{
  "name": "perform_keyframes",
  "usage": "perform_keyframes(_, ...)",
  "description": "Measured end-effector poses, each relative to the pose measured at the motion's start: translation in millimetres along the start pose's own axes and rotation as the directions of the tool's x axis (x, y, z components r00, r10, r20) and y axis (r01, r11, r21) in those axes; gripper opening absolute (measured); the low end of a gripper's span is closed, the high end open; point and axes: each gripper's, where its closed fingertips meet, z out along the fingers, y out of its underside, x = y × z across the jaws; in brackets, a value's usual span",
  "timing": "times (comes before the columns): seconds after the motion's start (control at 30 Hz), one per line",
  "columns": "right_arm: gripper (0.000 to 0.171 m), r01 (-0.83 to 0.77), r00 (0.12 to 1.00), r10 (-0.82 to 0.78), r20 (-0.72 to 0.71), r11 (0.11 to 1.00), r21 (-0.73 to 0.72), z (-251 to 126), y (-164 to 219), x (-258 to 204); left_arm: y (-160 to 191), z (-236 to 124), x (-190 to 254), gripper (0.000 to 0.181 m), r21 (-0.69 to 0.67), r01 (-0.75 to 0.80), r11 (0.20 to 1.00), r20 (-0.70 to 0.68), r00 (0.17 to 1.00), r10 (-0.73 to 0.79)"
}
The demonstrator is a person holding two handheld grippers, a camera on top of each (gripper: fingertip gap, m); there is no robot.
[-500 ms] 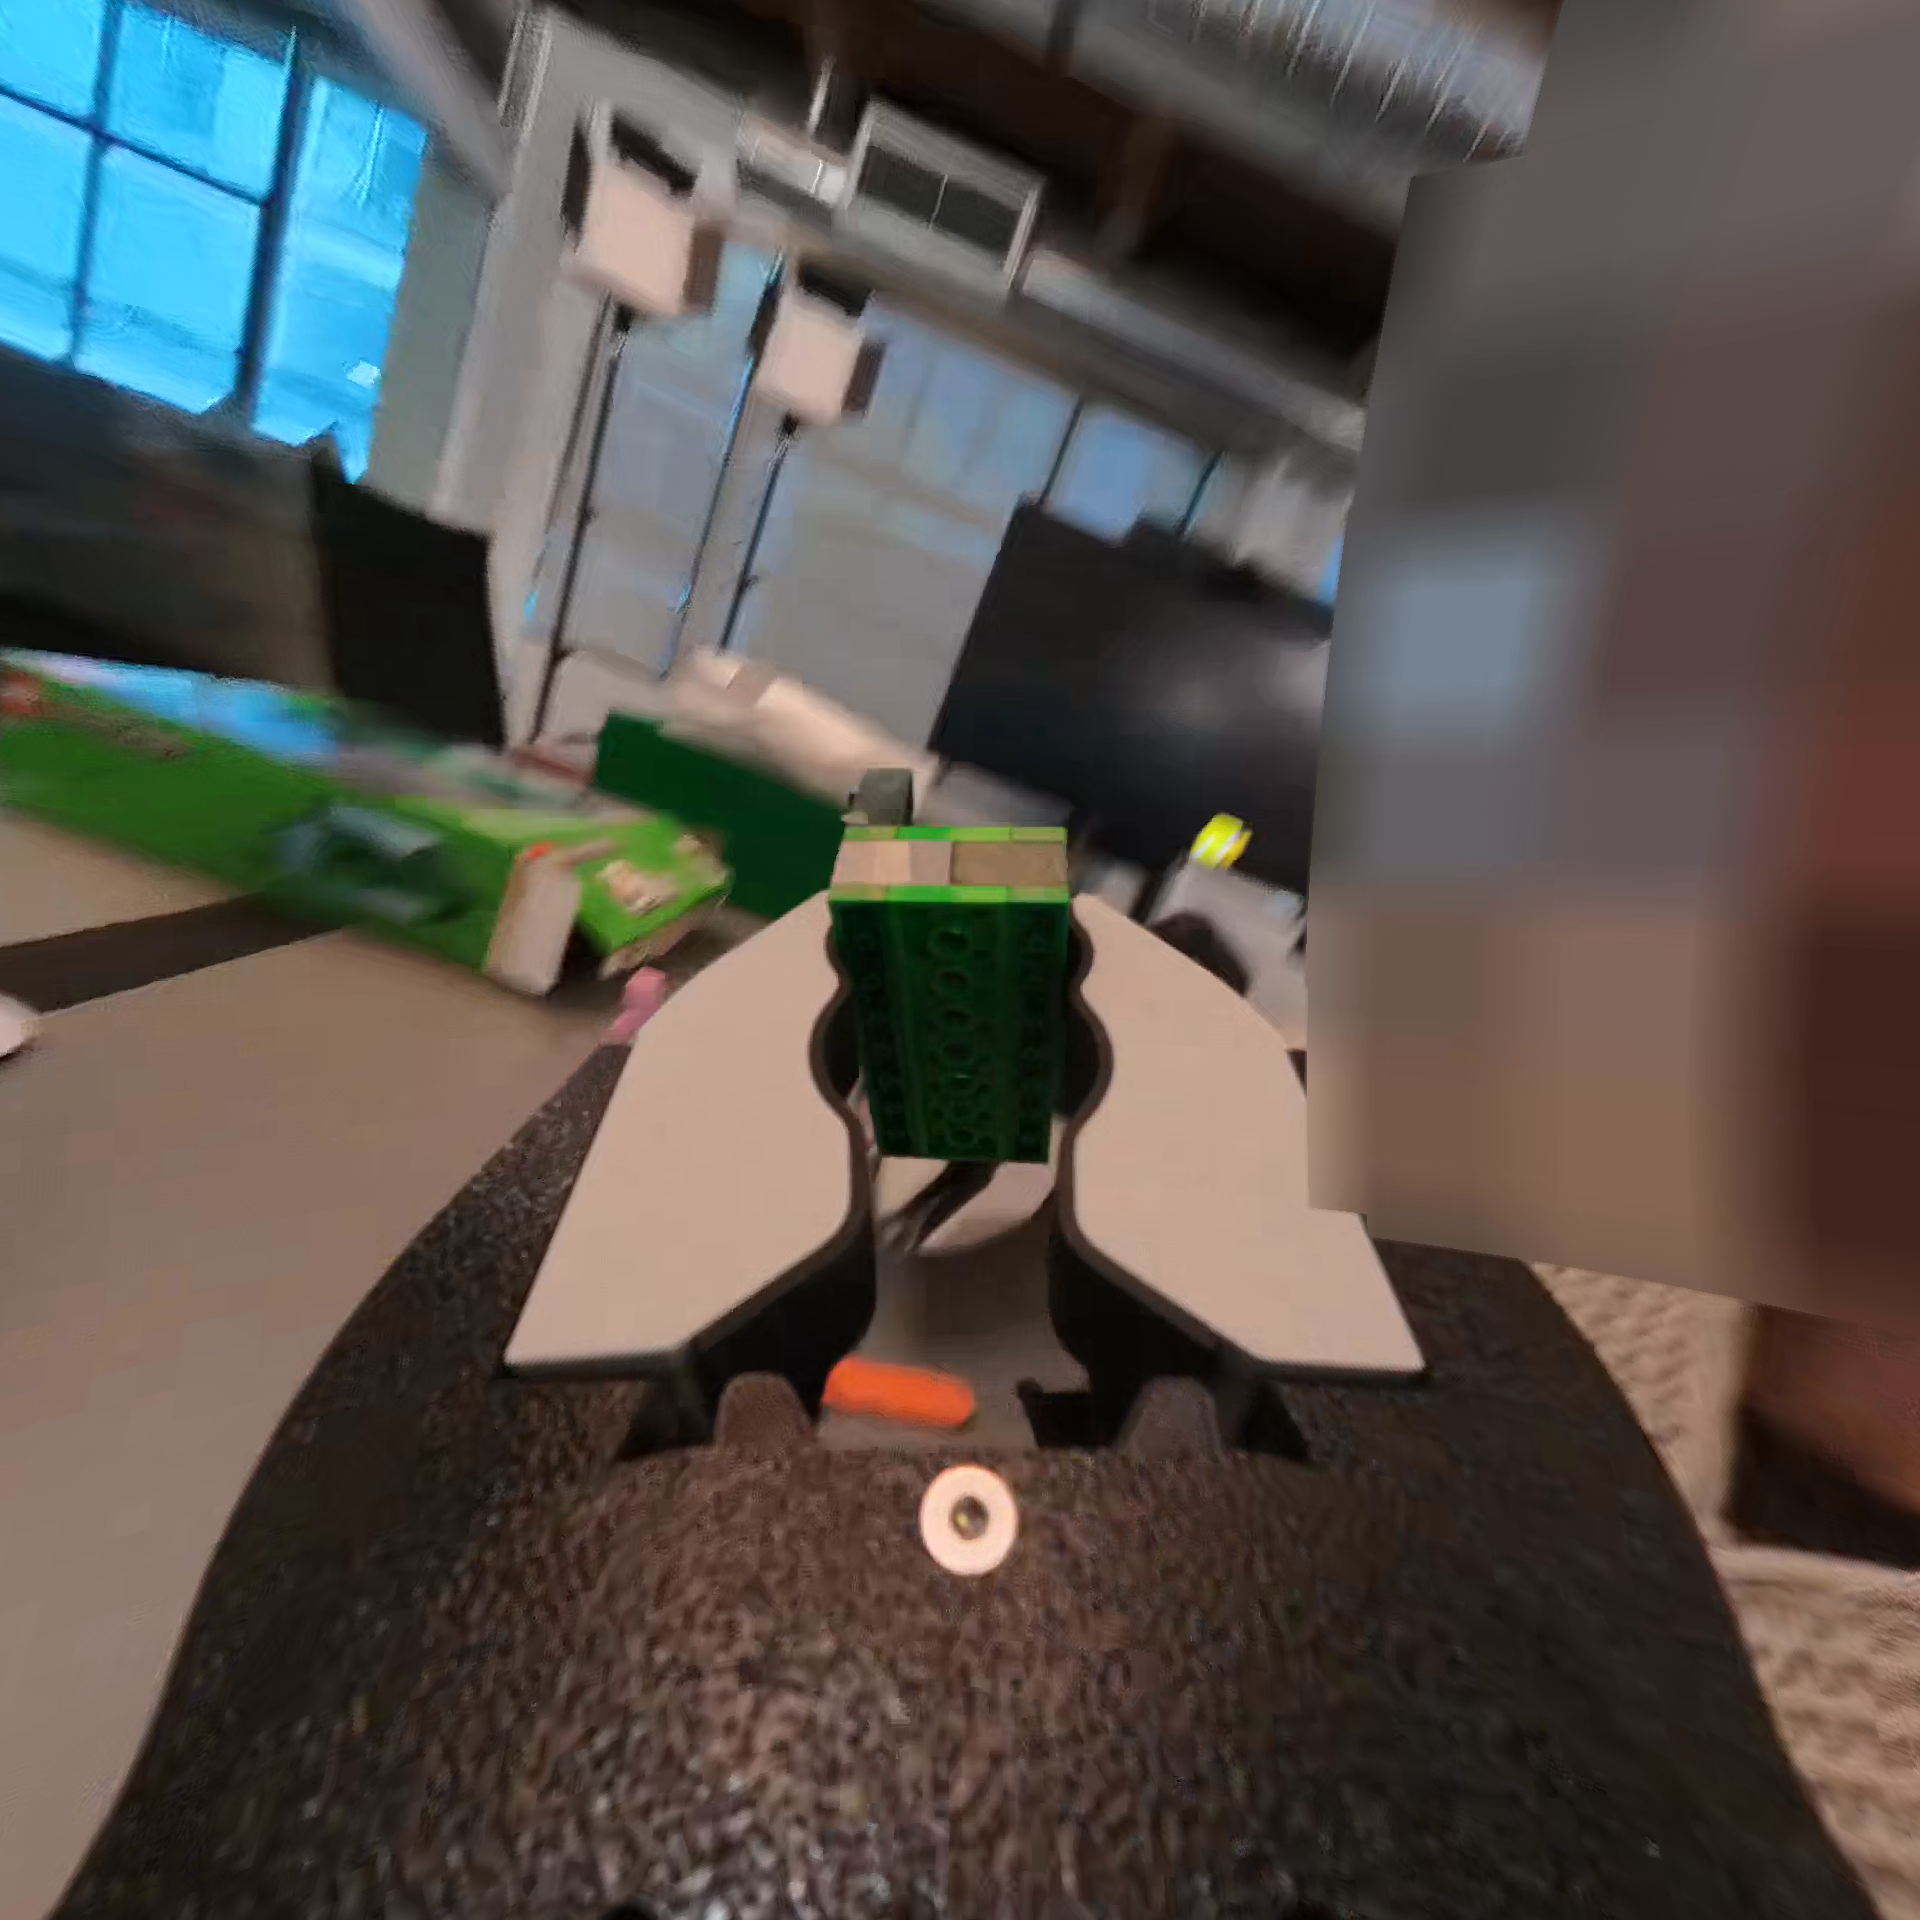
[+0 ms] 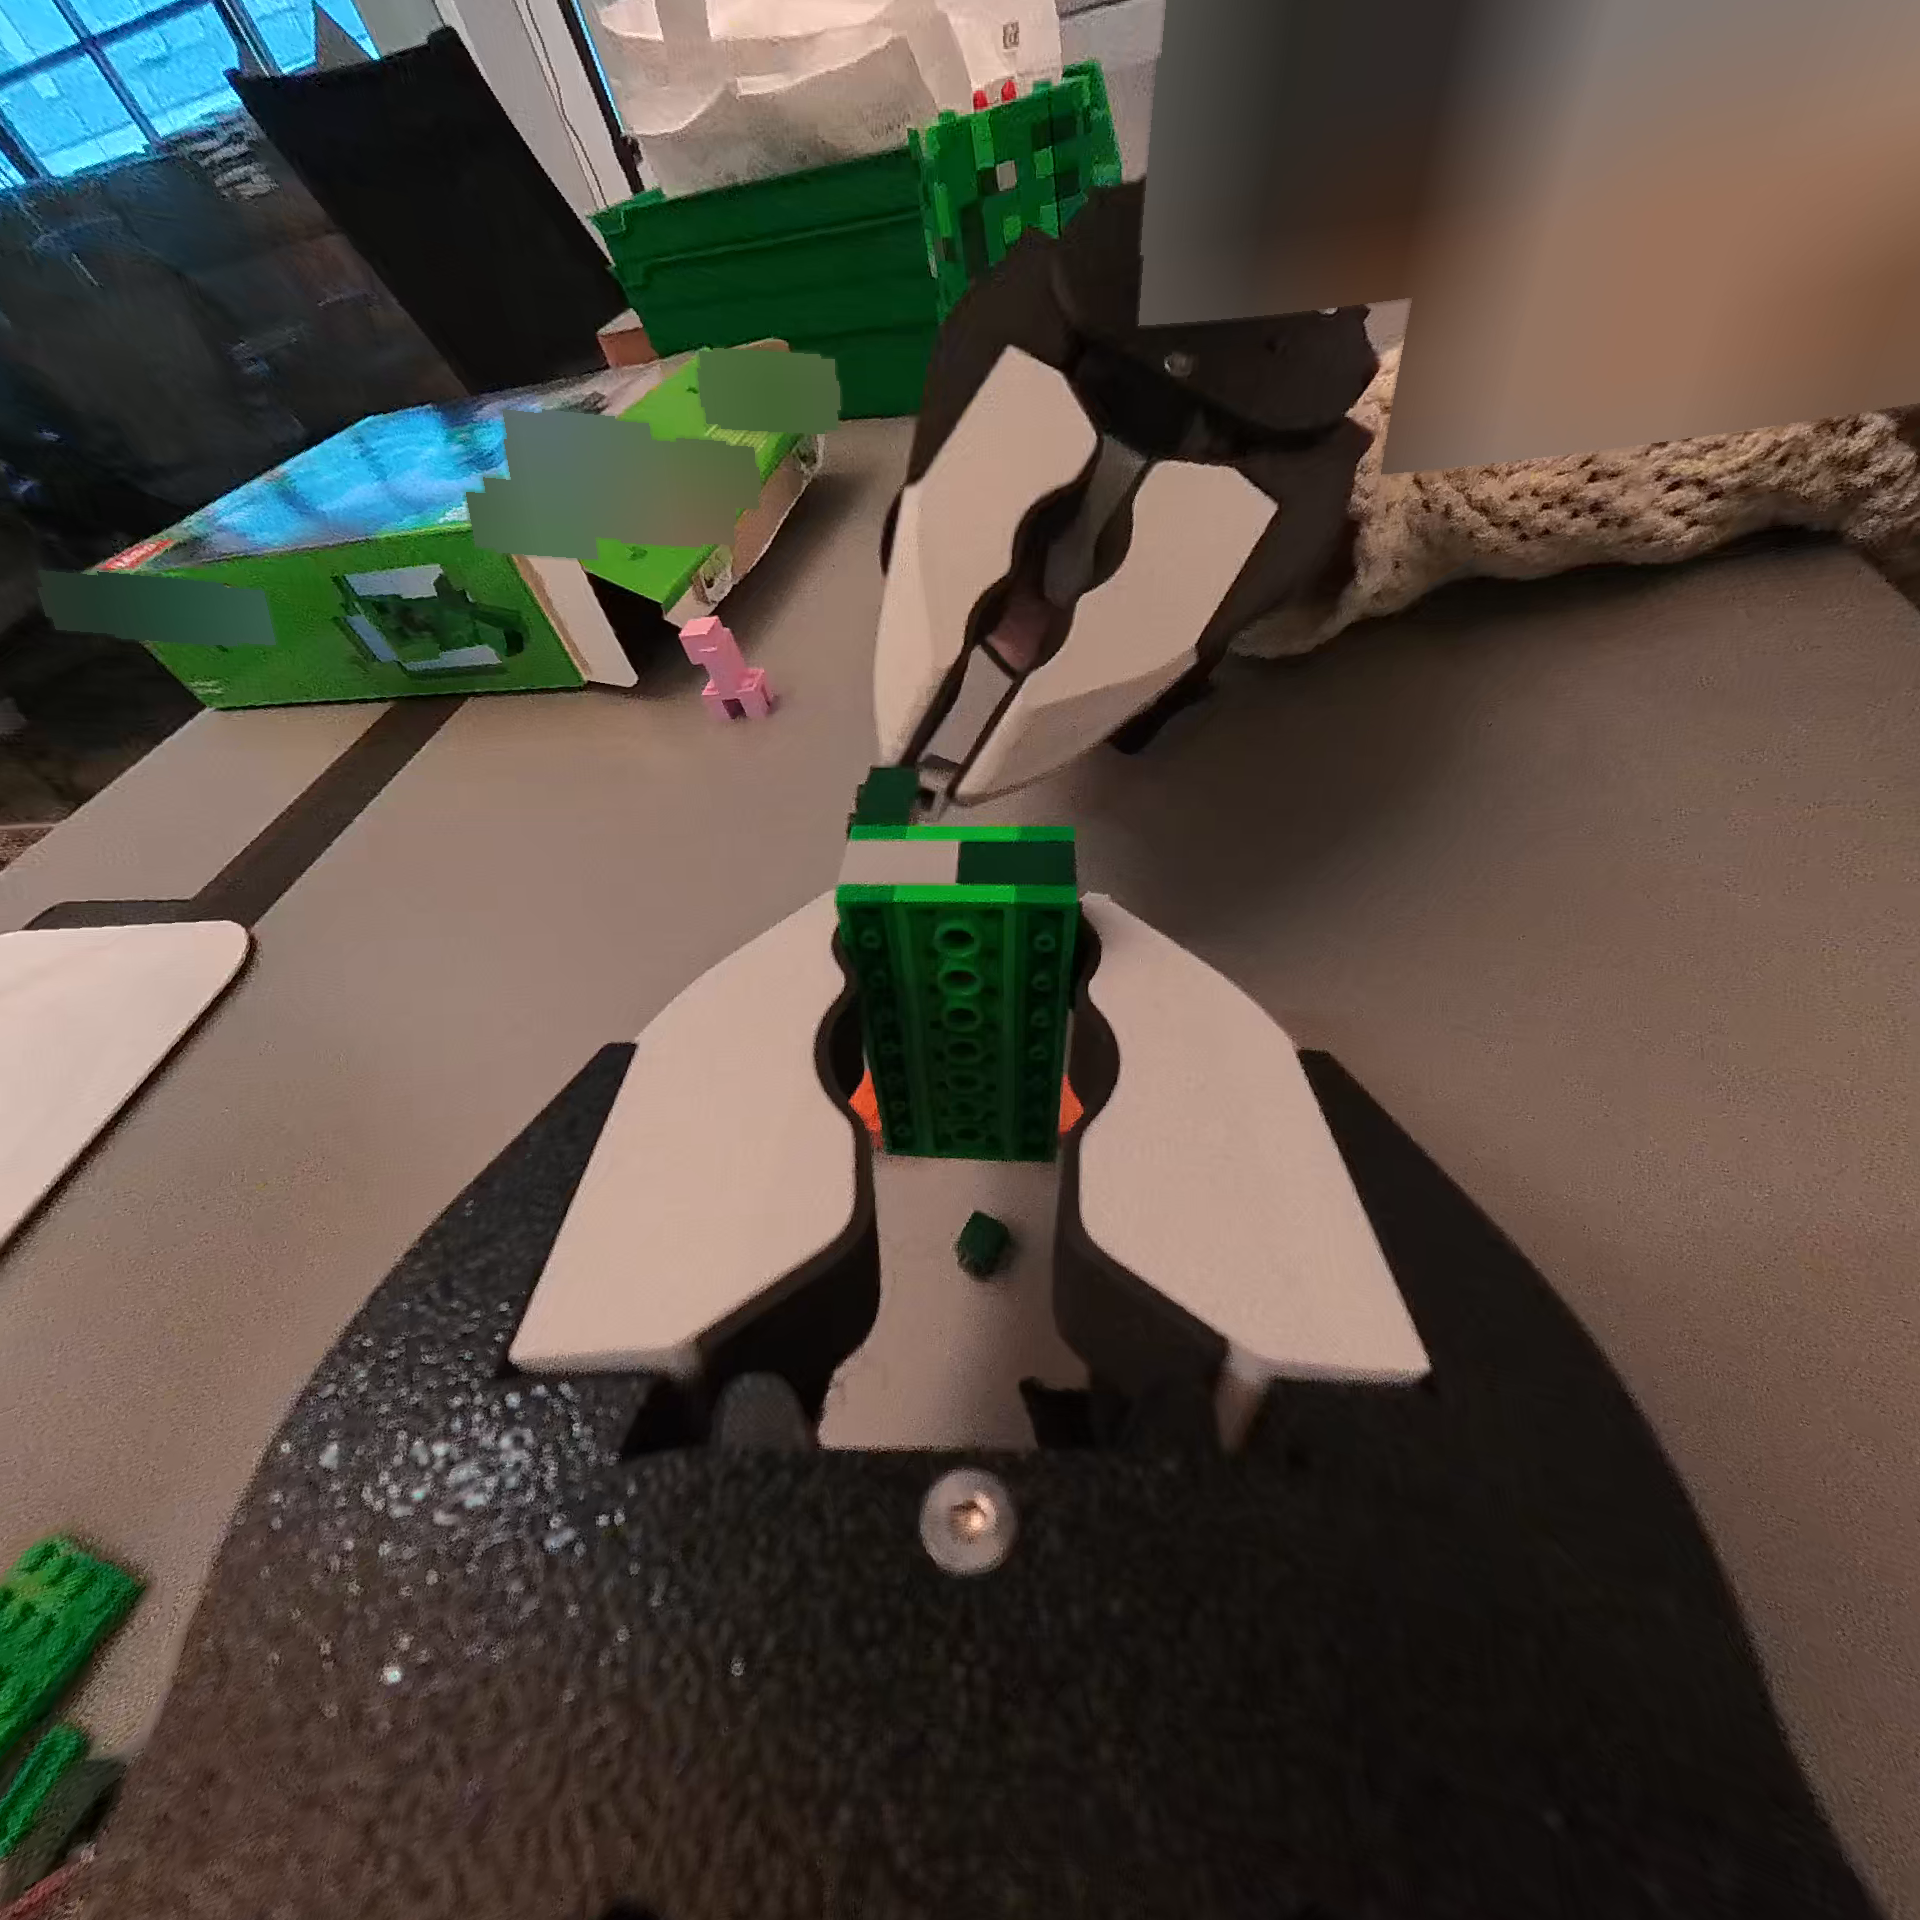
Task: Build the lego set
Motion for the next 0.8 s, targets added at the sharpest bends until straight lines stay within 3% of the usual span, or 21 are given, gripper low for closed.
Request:
perform_keyframes(0.47,0.008,-0.135,0.990,0.135,-0.028,0.990,-0.028,3,26,23,-2,19,5,0.036,0.029,0.146,0.989,-0.031,0.989,-0.145)
perform_keyframes(0.8,0.008,-0.190,0.981,0.189,-0.038,0.982,-0.015,-5,28,32,22,26,8,0.036,-0.139,0.184,0.973,-0.017,0.982,-0.188)
